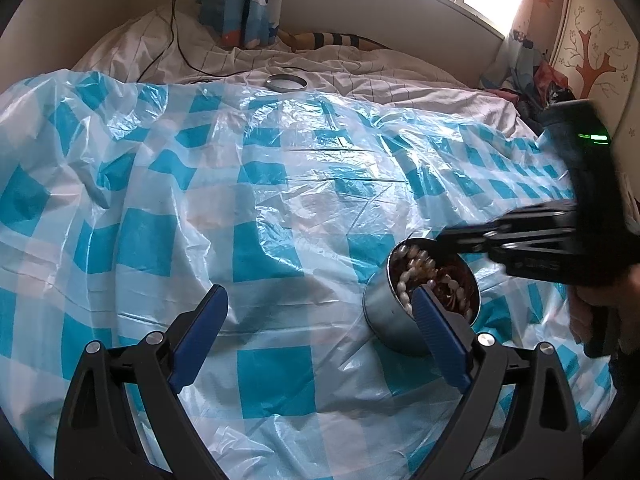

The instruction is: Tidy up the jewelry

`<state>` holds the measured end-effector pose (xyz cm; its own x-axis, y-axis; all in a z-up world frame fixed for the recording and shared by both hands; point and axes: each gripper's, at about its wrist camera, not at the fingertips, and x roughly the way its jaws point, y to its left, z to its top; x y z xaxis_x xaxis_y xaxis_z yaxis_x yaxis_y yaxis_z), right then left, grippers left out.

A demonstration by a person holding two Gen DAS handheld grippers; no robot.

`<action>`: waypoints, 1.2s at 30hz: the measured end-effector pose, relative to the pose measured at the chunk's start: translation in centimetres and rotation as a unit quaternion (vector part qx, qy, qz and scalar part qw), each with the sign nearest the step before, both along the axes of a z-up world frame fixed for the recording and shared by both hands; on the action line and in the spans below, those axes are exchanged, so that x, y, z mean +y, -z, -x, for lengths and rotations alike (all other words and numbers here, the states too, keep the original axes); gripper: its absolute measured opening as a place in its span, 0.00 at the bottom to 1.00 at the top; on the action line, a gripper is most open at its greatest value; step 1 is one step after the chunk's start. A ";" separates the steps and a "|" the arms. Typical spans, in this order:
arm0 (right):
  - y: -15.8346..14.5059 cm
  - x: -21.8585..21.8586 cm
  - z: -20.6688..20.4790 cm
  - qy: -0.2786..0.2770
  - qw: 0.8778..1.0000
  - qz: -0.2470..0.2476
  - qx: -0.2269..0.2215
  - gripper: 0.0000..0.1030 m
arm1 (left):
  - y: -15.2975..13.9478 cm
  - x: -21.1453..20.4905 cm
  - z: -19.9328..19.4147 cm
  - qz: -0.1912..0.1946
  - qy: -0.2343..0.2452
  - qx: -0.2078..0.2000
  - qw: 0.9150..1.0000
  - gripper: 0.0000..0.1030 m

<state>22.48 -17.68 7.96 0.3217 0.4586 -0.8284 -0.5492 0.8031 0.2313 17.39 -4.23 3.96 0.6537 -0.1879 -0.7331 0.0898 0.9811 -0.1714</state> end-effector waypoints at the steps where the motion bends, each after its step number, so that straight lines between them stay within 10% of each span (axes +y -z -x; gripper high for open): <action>1: -0.7 0.0 0.6 0.001 1.000 -0.001 -0.016 0.09 | 0.0 0.0 0.0 -0.001 0.000 0.000 1.000 0.87; 14: -4.5 -0.9 2.0 0.026 0.995 0.026 -0.096 0.09 | 0.1 -0.2 -0.1 -0.002 0.001 0.002 1.000 0.87; 20: -2.4 -1.7 1.2 0.030 0.998 -0.055 -0.020 0.09 | 0.1 -0.1 -0.1 0.001 -0.005 0.002 1.000 0.87; 24: 3.9 -1.1 -0.2 0.059 0.997 -0.005 0.048 0.12 | 0.2 -0.2 -0.1 -0.002 -0.002 0.004 1.000 0.87; 31: 0.3 -1.2 1.8 0.063 0.998 0.006 -0.024 0.25 | 0.2 -0.2 -0.1 -0.001 -0.001 0.003 1.000 0.87; 36: 3.4 0.2 1.4 0.051 0.998 -0.013 0.032 0.34 | 0.2 -0.3 -0.1 -0.001 0.000 0.005 1.000 0.87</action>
<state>21.05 -17.44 4.56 0.3143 0.4480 -0.8370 -0.4476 0.8474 0.2856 17.51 -4.52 3.78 0.6464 -0.1873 -0.7396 0.0884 0.9813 -0.1713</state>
